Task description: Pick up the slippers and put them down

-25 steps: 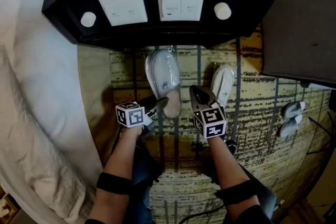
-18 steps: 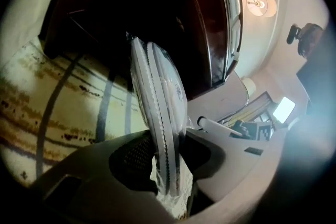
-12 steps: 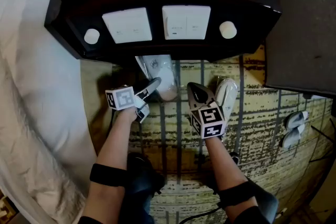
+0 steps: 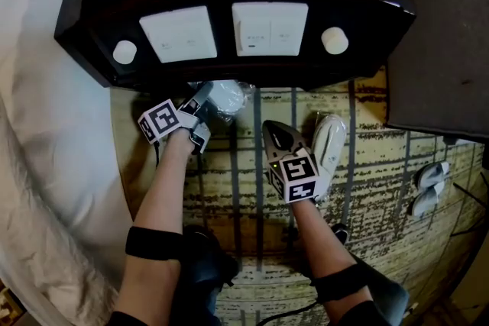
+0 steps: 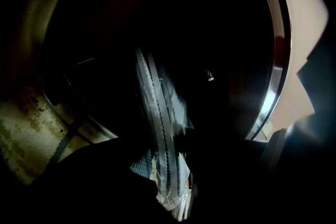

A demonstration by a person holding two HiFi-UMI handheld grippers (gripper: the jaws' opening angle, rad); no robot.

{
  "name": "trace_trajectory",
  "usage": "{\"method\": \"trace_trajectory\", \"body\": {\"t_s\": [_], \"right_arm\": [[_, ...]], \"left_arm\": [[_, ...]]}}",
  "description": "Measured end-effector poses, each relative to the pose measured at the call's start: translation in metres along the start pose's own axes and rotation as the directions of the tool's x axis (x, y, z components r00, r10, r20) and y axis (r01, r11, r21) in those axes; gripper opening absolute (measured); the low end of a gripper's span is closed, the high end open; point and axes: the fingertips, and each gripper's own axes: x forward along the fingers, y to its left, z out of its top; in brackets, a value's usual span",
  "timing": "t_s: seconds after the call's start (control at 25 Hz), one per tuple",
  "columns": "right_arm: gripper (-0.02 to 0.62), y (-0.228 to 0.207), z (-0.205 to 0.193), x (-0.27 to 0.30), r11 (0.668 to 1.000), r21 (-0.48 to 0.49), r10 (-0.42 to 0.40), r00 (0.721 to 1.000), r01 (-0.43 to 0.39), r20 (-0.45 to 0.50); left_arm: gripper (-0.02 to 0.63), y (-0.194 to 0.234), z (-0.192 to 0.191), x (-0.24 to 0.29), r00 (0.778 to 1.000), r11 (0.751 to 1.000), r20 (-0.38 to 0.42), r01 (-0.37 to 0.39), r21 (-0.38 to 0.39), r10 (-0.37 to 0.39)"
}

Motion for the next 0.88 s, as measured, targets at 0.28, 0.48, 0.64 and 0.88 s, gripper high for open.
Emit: {"method": "trace_trajectory", "body": {"t_s": [0.28, 0.48, 0.64, 0.88], "right_arm": [[0.002, -0.002, 0.001, 0.003, 1.0, -0.004, 0.006, 1.0, -0.006, 0.008], [0.002, -0.002, -0.002, 0.002, 1.0, 0.004, 0.004, 1.0, -0.005, 0.007], [0.002, -0.003, -0.003, 0.003, 1.0, 0.003, 0.007, 1.0, -0.007, 0.011], [0.002, -0.001, -0.004, 0.003, 1.0, 0.009, 0.013, 1.0, -0.013, 0.015]], "left_arm": [[0.129, 0.008, 0.011, 0.0, 0.992, 0.999, 0.121, -0.034, -0.036, 0.038], [0.131, 0.01, 0.022, 0.003, 0.984, 0.997, 0.169, -0.05, -0.057, 0.059], [0.168, 0.014, 0.032, 0.002, 0.966, 0.991, 0.222, -0.131, -0.008, 0.13], [0.28, 0.027, 0.042, -0.02, 0.898, 0.957, 0.354, -0.288, 0.023, 0.262]]}}
